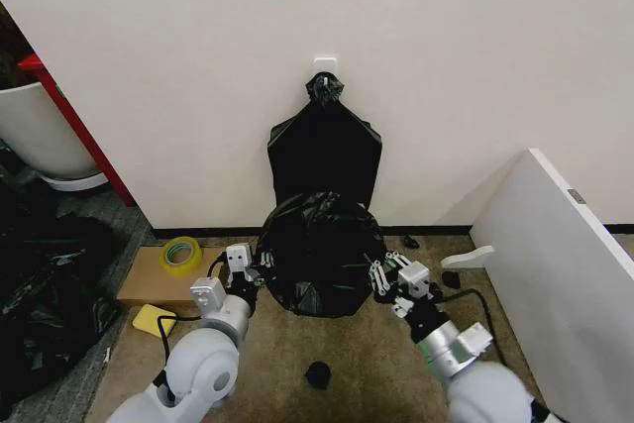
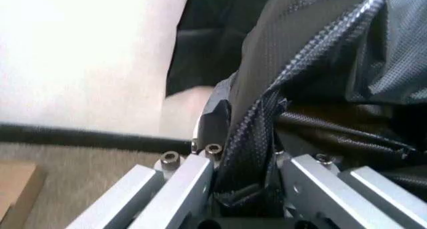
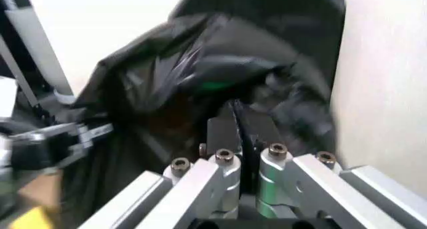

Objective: Place the garbage bag over the trash bin.

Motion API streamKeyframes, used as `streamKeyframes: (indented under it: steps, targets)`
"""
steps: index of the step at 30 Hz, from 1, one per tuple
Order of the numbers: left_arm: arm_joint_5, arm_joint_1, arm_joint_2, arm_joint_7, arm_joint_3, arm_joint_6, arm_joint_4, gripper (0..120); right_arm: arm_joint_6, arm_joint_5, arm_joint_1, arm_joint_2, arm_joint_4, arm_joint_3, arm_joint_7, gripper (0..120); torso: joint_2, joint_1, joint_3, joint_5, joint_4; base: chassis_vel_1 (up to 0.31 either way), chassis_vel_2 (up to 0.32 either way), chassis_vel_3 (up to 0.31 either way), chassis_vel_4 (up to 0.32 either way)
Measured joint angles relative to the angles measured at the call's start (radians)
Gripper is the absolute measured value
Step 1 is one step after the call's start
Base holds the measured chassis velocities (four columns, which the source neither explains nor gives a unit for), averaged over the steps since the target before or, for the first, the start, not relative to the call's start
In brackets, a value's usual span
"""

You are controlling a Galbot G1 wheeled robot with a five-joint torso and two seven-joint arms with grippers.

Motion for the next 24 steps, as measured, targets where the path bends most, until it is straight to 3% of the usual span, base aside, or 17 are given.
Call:
streamKeyframes:
  steps: [2,6,12,16,24]
  targets:
    - [0.022,-0.003,-0.005,0.012,0.007,-0.013,0.006,0,-0.089,0.071,0.022,0.014,0.041,-0.032,0.067,0,0.0,0.0,0.0,0.0,-0.0003,0.0,0.0,0.0,0.0]
    - [0.029,-0.007,-0.009,0.017,0.012,-0.017,0.011,0,-0.137,0.114,0.055,0.032,0.046,-0.049,0.102,0,0.0,0.0,0.0,0.0004,0.0001,0.0,0.0,0.0,0.0]
    - [0.033,-0.027,-0.024,0.024,0.048,-0.02,0.036,0,-0.172,0.113,0.143,0.077,-0.037,-0.105,0.136,0,0.0,0.0,0.0,0.0003,-0.0003,0.0,0.0,0.0,0.0]
    - [0.042,-0.04,-0.054,0.026,0.073,-0.02,0.067,0,-0.197,0.075,0.264,0.141,-0.163,-0.176,0.181,0,0.0,0.0,0.0,0.0003,0.0001,0.0,0.0,0.0,0.0]
    - [0.048,-0.064,-0.086,0.028,0.091,-0.019,0.099,0,-0.332,0.002,0.367,0.211,-0.282,-0.267,0.322,0,0.0,0.0,0.0,0.0003,-0.0001,0.0,0.0,0.0,0.0]
